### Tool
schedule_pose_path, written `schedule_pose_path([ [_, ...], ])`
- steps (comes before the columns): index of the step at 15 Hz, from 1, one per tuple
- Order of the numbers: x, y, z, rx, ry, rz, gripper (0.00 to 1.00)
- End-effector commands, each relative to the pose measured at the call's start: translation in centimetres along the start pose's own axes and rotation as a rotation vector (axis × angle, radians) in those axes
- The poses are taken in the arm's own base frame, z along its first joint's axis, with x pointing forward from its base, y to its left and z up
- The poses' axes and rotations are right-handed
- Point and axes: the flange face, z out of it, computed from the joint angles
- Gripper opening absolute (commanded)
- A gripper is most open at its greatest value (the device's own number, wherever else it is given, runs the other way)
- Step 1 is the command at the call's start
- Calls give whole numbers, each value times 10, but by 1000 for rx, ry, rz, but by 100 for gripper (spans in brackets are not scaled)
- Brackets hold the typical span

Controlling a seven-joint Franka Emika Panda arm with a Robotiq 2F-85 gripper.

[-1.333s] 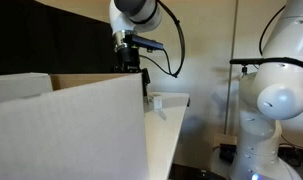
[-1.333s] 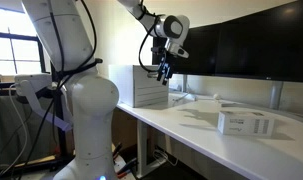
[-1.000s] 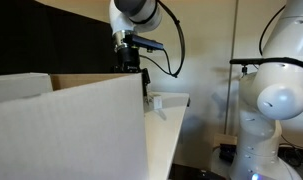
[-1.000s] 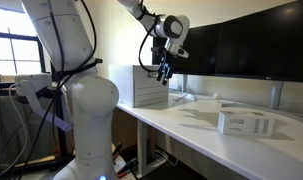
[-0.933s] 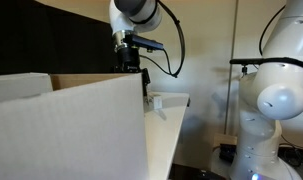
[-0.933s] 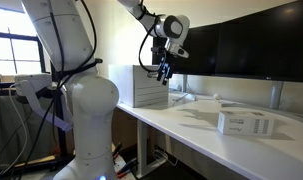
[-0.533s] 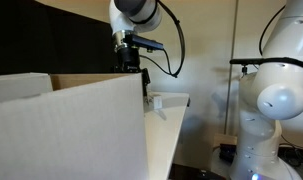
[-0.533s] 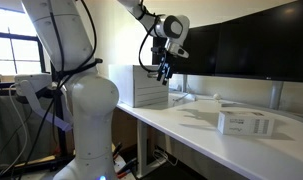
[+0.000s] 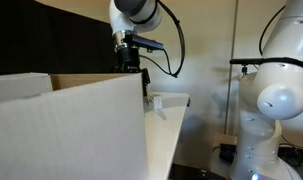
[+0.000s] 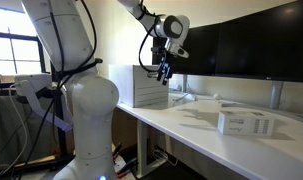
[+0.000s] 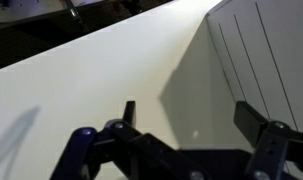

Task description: Put the smaller box on the table in the bigger box

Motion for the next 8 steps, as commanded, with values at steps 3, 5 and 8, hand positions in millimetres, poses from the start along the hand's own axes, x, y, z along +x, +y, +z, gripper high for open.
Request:
schedule_pose_path([
  [3, 0, 0, 0, 0, 0, 0, 100],
  [5, 5, -5, -3, 0, 15, -20, 100],
  [8, 30, -28, -18, 20, 92, -51, 100],
])
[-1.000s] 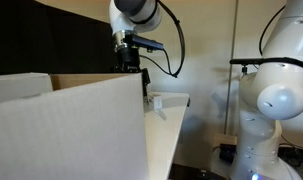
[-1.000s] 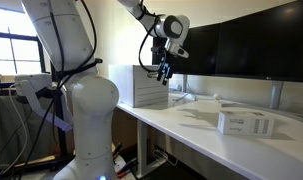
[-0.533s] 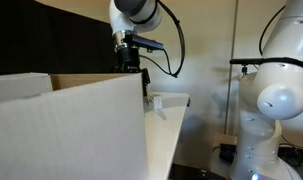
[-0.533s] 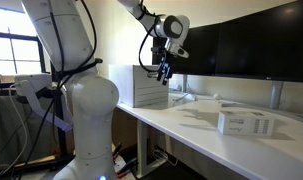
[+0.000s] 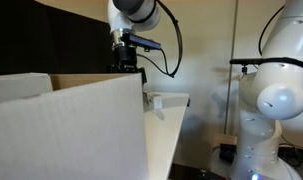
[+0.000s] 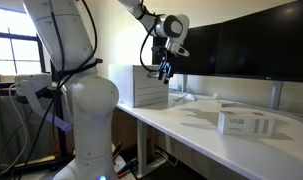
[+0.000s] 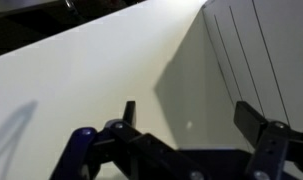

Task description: Put the smaller box on the table in the bigger box

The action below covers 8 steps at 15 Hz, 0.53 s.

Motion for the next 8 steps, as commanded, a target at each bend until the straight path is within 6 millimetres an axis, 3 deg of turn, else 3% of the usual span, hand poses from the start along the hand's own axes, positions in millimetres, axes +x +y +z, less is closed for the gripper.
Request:
schedule_pose_path([
  [1, 32, -27, -16, 16, 74, -46, 100],
  [8, 87, -70, -51, 40, 363, -113, 100],
])
